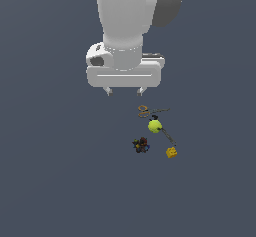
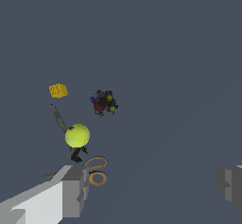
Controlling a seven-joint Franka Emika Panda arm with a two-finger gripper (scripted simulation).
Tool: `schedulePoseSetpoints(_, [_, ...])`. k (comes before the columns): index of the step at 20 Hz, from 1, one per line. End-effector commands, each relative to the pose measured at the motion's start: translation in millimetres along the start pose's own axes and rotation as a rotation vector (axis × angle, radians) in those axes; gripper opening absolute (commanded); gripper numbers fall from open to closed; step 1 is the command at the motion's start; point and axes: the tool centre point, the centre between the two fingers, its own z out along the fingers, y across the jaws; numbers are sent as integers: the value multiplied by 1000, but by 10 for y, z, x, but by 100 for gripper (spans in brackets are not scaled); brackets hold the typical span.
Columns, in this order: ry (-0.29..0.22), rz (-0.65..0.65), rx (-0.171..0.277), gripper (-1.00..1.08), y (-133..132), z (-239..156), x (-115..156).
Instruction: Pick up a designated object from a clutter of objects.
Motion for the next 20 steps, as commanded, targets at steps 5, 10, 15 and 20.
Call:
schedulePoseSetpoints(5, [6,13,2,100,40,-8,4])
schedulePoseSetpoints(10, [22,49,8,100,146,-38,10])
schedulePoseSetpoints(15, [22,49,8,100,147,-33,12])
schedulePoseSetpoints(20, [20,27,3,100,111,91,70])
